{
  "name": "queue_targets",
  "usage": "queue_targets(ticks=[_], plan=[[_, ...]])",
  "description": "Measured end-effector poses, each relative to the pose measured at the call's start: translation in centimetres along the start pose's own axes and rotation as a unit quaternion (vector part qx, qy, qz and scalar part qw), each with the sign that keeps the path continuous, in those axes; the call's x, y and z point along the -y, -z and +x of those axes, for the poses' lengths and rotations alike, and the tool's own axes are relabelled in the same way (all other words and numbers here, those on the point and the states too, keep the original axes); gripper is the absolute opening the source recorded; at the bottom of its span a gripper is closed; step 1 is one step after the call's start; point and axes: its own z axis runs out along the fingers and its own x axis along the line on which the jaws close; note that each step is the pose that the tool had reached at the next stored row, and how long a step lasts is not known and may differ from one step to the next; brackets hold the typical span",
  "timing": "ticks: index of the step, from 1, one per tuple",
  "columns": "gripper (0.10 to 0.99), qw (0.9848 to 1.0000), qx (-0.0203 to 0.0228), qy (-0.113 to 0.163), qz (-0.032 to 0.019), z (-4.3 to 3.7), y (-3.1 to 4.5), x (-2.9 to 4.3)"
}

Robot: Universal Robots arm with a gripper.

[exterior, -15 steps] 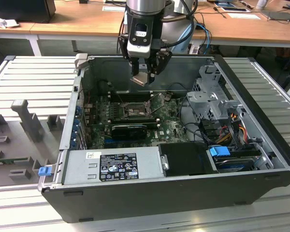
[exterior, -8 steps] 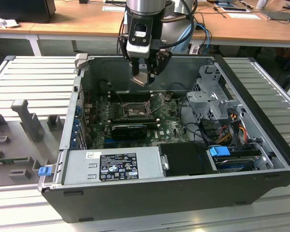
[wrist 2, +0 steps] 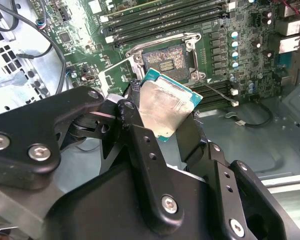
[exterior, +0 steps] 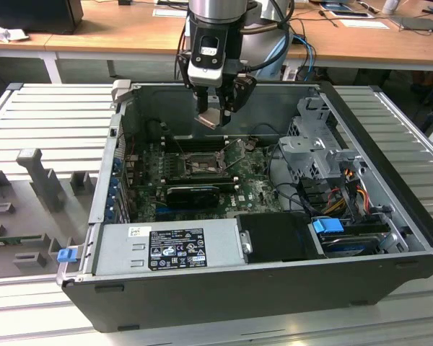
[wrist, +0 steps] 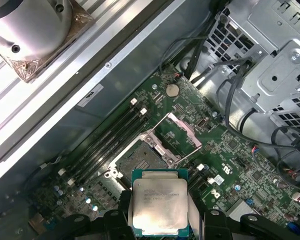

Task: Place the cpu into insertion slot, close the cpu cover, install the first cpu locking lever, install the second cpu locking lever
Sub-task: 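Place the cpu into insertion slot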

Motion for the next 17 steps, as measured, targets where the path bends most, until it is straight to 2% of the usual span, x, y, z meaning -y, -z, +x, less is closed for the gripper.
queue_targets(ticks=[17], plan=[[0.529, 0.9999, 0.0013, -0.016, -0.0003, 0.0, -0.15, 0.01]])
